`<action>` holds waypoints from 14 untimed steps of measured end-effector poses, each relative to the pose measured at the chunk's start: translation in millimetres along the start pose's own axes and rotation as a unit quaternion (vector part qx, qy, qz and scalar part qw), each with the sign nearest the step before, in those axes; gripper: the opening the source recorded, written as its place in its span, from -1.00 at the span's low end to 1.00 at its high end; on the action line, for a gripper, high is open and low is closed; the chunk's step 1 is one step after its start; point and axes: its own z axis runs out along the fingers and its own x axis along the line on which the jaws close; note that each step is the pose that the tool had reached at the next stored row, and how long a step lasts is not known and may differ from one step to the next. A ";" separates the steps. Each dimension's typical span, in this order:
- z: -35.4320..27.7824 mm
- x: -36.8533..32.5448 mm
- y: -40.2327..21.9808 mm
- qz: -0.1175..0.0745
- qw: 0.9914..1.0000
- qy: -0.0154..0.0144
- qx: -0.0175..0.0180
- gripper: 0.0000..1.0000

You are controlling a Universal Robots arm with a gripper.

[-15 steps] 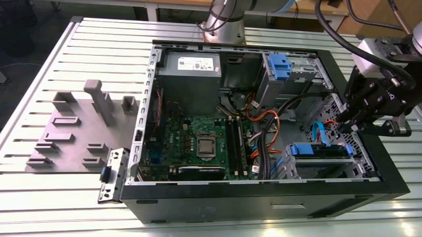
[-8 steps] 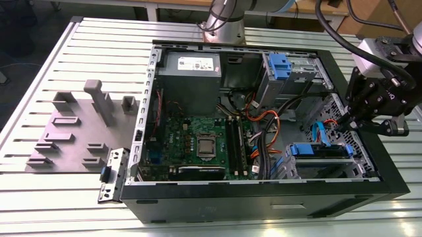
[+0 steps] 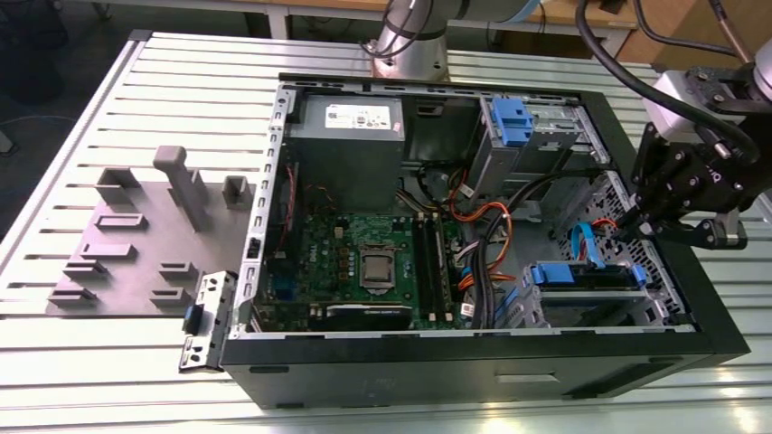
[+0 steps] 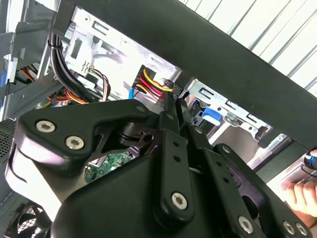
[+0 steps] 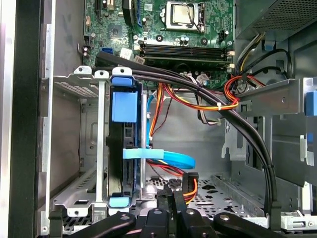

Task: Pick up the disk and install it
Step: 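Insert the second disk wire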

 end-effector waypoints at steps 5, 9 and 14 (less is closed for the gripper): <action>0.2 0.3 11.7 0.000 1.000 0.000 0.000 -0.68; 0.2 0.8 12.7 0.000 1.000 0.000 0.000 -0.68; 0.0 3.2 12.9 0.000 1.000 0.001 0.000 -0.68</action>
